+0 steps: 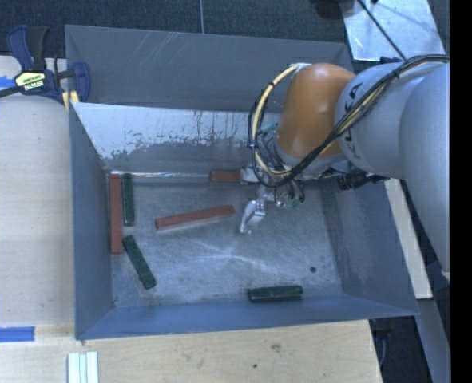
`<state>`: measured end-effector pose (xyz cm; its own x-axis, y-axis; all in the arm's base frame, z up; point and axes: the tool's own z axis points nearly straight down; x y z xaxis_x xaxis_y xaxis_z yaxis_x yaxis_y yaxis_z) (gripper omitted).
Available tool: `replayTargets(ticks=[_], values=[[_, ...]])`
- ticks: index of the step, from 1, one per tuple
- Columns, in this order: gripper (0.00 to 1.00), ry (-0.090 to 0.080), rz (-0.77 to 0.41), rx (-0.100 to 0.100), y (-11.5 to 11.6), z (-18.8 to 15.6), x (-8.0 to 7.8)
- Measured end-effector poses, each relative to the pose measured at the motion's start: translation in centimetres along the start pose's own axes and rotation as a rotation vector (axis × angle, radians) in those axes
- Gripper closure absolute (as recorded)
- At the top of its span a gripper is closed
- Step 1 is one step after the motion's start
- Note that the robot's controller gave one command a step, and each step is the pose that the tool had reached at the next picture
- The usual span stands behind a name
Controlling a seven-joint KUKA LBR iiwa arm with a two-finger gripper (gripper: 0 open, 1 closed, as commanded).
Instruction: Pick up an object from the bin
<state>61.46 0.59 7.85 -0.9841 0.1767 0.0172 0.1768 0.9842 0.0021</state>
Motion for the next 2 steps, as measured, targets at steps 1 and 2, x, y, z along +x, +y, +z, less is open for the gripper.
replayTargets(ticks=[1,2], values=[[1.0,-0.045,-0.075,0.002,4.94,-0.02,0.9],[0.0,-0.002,-0.08,0.005,5.07,0.36,1.82]])
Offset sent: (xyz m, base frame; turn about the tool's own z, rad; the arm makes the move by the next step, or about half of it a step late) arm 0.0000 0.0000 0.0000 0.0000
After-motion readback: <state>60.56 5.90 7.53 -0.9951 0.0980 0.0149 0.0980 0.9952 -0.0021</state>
